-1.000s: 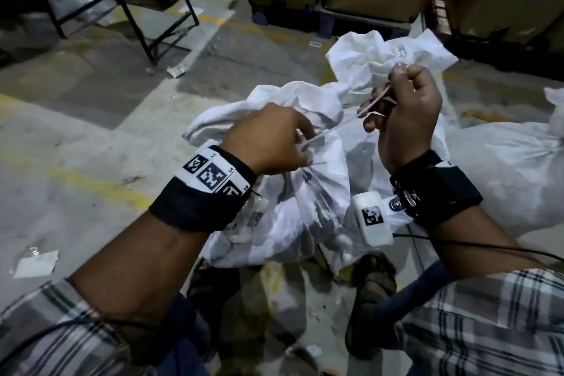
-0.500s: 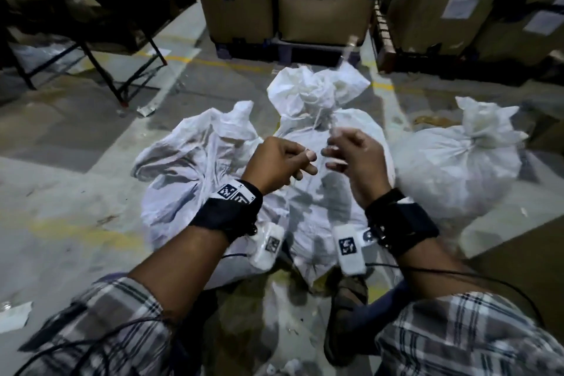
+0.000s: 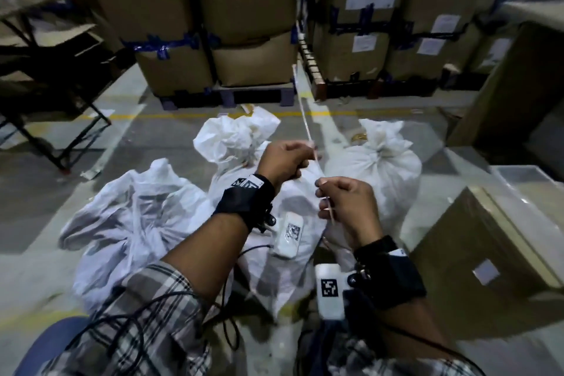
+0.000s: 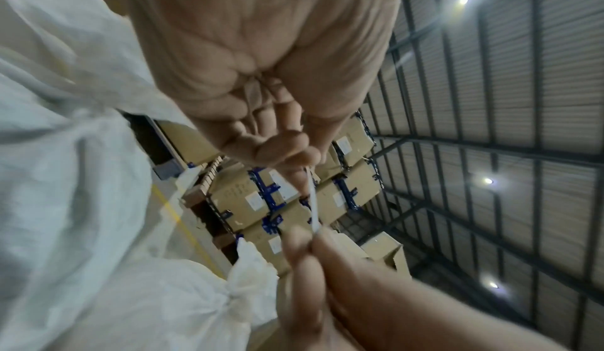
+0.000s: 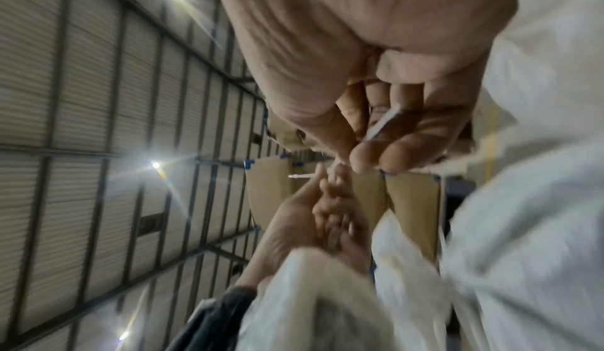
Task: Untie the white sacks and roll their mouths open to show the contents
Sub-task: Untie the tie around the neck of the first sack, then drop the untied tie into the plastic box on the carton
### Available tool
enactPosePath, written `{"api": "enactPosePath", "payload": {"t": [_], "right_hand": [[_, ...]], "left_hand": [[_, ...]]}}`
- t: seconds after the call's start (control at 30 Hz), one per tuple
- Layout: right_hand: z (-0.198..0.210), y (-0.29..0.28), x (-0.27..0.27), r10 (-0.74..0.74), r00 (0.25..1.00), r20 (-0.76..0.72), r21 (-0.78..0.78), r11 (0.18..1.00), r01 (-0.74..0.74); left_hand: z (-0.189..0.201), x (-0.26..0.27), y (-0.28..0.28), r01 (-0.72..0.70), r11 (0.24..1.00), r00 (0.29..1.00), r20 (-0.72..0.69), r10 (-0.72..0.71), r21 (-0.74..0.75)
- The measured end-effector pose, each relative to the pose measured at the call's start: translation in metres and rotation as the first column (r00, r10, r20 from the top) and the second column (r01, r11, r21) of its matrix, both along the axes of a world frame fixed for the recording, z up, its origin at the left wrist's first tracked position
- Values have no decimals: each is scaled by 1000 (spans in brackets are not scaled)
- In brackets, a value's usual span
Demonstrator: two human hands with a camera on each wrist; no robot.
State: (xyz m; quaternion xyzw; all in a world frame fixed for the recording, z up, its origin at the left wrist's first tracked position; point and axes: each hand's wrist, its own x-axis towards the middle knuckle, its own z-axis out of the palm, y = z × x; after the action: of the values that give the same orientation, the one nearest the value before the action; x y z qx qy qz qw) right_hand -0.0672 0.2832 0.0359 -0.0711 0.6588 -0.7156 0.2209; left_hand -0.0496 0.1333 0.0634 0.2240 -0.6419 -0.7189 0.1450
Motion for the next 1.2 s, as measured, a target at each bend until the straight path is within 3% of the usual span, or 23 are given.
{"api": "enactPosePath", "payload": {"t": [0.13, 0.3, 0.5, 0.7, 0.8, 0.93, 1.03, 1.2], "right_hand": [[32, 83, -45, -6, 995, -102, 191, 981, 25], [40, 173, -79, -163, 966, -198, 371, 900, 228], [36, 267, -91, -400, 825, -400, 509, 652, 562], [37, 347, -93, -526, 642, -558, 523, 378, 764], [33, 369, -93, -539, 625, -564, 571, 291, 767], [25, 377, -96, -494, 682, -539, 674, 233, 701], [23, 372, -103, -435, 717, -545, 726, 182, 663], [17, 361, -132, -232, 806, -545, 790, 180, 586]], "left_hand": [[35, -51, 36, -114, 993, 991, -78, 112, -19], [49, -104, 108, 47, 984, 996, -70, -60, -175], [21, -141, 211, 391, 882, 920, 147, -364, -263], [-2, -165, 271, 478, 818, 878, 202, -434, -320], [-11, -172, 289, 496, 779, 868, 251, -428, -384], [-21, -181, 308, 517, 711, 856, 265, -445, -477], [-26, -188, 318, 514, 567, 849, 290, -441, -644], [-39, -195, 339, 523, 184, 788, 390, -477, -832]]}}
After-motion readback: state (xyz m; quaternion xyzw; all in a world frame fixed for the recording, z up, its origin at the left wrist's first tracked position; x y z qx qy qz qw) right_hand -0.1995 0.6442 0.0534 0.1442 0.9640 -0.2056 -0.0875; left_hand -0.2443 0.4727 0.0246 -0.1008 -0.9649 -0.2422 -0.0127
